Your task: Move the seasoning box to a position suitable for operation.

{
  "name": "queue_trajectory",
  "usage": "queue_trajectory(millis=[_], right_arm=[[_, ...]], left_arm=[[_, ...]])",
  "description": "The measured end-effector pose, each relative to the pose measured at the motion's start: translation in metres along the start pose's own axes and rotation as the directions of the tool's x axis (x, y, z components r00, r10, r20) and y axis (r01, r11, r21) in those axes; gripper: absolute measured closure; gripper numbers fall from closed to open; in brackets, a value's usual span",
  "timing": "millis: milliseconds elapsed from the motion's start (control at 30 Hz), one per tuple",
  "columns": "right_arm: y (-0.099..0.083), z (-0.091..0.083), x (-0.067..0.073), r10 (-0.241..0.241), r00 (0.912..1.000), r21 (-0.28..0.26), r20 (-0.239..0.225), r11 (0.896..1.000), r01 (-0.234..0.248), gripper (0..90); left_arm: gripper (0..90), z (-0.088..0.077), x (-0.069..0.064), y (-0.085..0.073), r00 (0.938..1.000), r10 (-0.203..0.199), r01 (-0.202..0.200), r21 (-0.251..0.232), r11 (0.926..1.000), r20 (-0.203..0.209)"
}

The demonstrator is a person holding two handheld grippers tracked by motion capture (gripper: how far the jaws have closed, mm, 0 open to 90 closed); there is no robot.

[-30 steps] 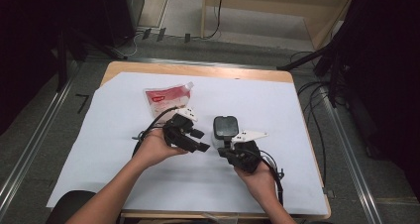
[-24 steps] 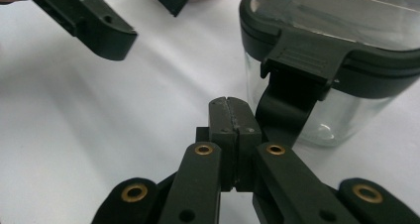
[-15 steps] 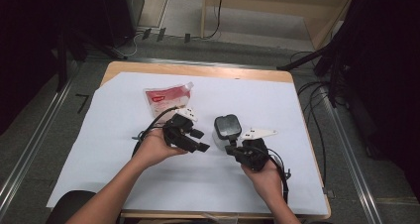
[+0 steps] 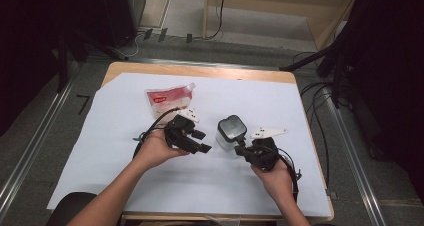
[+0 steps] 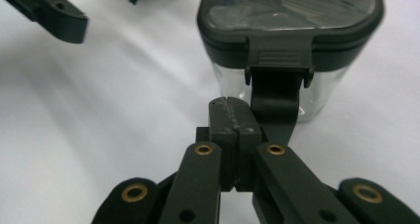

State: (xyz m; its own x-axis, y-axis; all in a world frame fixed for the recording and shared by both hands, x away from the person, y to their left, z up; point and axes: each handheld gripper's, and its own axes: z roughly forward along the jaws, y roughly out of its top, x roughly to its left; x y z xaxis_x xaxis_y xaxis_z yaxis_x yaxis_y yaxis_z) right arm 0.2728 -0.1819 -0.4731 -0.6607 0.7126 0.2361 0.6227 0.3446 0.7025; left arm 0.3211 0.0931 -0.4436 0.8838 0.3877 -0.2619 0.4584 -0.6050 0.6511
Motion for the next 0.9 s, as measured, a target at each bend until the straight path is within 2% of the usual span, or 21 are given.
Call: queue_trajectory(millis=[467,567,733,900], right_arm=[[-0.001,-0.015,-0.025,0.072,0.9962,-0.002,0.049,0.997,-0.072,90.0],[-0.001,-0.017,-0.03,0.074,0.9953,-0.004,0.063,0.997,-0.074,90.0],[0.0,-0.018,-0.045,0.094,0.9925,-0.014,0.078,0.996,-0.093,90.0],[0.003,-0.015,-0.051,0.099,0.9913,-0.012,0.087,0.995,-0.098,90.0]], left_arm=[[41.7,0.0,0.0,-0.001,0.9999,-0.001,0.001,-0.004,1.0,-0.015],[41.4,0.001,0.0,-0.001,0.9999,0.003,-0.003,-0.004,1.0,-0.014],[40.6,0.002,0.0,0.001,0.9998,0.014,-0.014,0.005,0.9999,-0.017],[40.3,0.006,0.003,0.004,0.9997,0.022,-0.022,-0.013,0.9997,-0.012]])
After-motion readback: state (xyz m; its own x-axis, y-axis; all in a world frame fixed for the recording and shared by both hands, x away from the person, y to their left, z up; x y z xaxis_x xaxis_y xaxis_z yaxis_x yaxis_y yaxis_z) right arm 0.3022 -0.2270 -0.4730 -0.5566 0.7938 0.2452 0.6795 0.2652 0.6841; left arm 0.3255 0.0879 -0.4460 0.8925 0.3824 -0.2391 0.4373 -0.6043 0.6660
